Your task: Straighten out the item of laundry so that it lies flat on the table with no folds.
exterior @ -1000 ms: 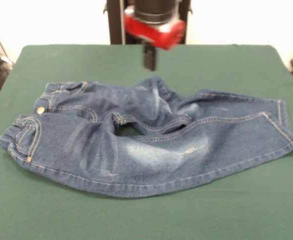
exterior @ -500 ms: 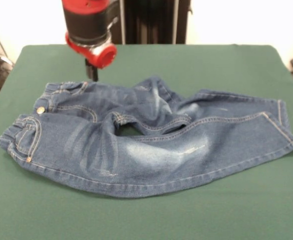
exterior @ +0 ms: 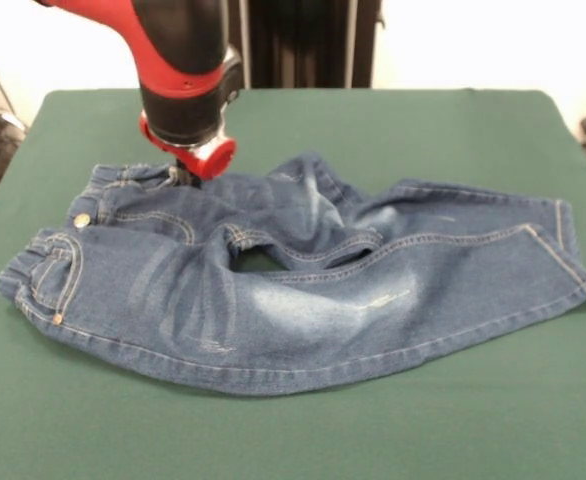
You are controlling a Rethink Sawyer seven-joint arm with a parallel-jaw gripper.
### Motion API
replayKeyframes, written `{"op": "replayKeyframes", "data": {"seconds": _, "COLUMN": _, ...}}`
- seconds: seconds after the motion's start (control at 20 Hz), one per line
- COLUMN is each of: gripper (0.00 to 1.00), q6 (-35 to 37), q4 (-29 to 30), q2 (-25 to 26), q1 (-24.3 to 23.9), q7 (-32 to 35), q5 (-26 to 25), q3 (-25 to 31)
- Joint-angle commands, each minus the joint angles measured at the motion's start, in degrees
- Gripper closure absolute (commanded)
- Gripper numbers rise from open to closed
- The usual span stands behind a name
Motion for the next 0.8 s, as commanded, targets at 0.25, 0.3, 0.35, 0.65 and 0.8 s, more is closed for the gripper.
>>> {"op": "replayKeyframes", "data": {"seconds": 0.25, "gripper": 1.00, "q6": -11.0, "q4": -7.5, "q2": 13.1, "q1": -1.9, "q7": -3.9, "q5": -6.1, "q3": 10.5}}
{"op": "replayKeyframes", "data": {"seconds": 0.3, "gripper": 1.00, "q6": -10.3, "q4": -7.9, "q2": 13.1, "q1": -2.3, "q7": -4.9, "q5": -6.8, "q3": 10.6}}
{"op": "replayKeyframes", "data": {"seconds": 0.35, "gripper": 1.00, "q6": -9.7, "q4": -8.1, "q2": 12.8, "q1": -3.0, "q7": -6.0, "q5": -7.7, "q3": 10.8}}
{"op": "replayKeyframes", "data": {"seconds": 0.65, "gripper": 1.00, "q6": -3.5, "q4": -5.2, "q2": 7.6, "q1": -9.4, "q7": -14.8, "q5": -13.6, "q3": 13.1}}
{"op": "replayKeyframes", "data": {"seconds": 0.8, "gripper": 1.00, "q6": -2.6, "q4": -1.4, "q2": 3.2, "q1": -13.1, "q7": -18.1, "q5": -17.8, "q3": 14.2}}
